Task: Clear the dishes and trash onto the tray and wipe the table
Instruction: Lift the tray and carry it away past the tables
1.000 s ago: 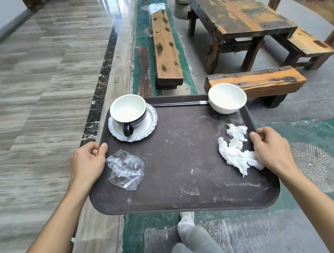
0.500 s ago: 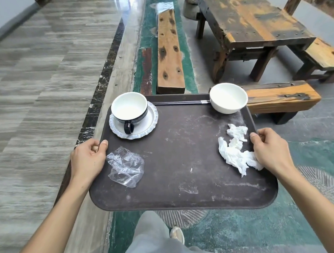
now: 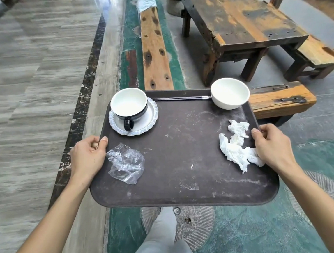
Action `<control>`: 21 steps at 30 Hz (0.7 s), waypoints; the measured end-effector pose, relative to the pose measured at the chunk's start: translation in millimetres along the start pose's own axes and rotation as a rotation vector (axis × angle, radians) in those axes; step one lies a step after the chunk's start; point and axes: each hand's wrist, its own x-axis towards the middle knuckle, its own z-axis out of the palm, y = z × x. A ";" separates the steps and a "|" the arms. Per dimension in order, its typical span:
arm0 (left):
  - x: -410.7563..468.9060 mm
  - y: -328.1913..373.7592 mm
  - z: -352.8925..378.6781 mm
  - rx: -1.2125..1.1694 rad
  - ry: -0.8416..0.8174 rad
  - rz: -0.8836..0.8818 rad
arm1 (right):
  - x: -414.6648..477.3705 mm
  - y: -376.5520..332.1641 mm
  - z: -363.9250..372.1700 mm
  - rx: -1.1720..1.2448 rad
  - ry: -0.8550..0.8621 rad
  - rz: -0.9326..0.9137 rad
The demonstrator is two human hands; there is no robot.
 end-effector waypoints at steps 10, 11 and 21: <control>152.2 34.0 45.0 0.012 -0.041 0.045 | 122.1 -50.0 40.4 -0.018 0.045 0.045; 165.9 37.8 49.6 0.013 -0.044 0.042 | 133.3 -54.2 43.4 -0.018 0.049 0.058; 253.3 65.9 102.8 -0.019 -0.080 0.001 | 222.8 -71.4 60.2 -0.049 0.053 0.092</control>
